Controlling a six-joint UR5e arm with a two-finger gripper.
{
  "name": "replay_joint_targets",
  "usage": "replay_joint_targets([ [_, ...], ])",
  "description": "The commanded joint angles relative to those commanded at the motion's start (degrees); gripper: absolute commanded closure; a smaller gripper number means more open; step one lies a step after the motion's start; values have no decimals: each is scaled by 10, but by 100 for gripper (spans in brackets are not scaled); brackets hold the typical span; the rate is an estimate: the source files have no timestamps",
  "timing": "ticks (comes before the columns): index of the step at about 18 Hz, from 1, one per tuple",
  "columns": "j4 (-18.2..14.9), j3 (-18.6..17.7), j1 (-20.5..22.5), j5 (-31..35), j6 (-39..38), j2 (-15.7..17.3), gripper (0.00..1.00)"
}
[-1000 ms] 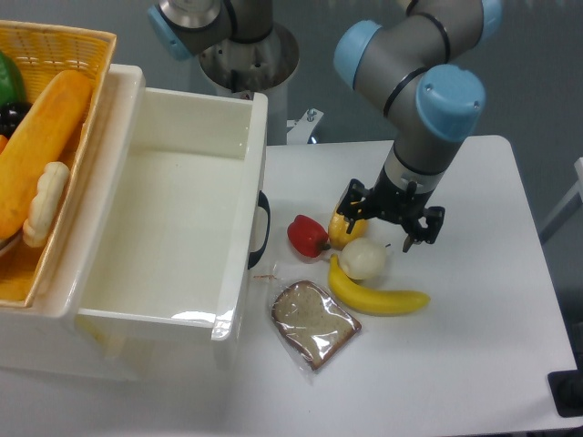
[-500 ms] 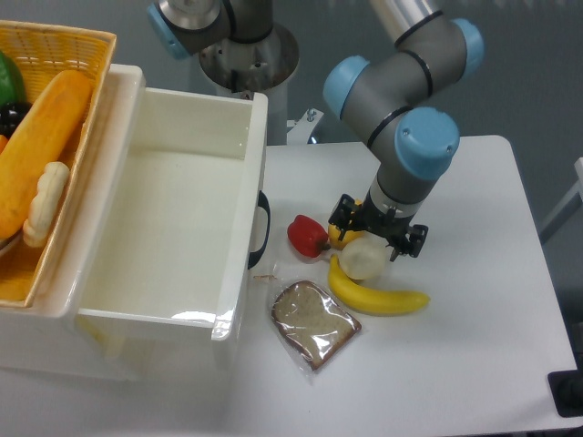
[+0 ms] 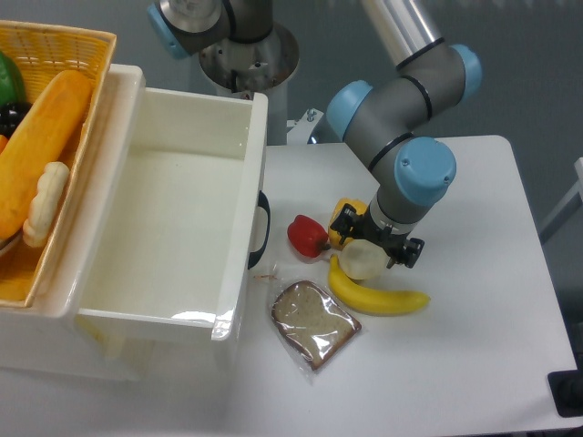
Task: Pick up the pear
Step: 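Close the gripper fingers around the yellow pear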
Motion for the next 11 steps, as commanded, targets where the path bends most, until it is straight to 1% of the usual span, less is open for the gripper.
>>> replay_joint_targets([
  [9, 1, 0, 2, 2, 8, -18, 0],
  [11, 1, 0, 2, 13, 12, -25, 0],
])
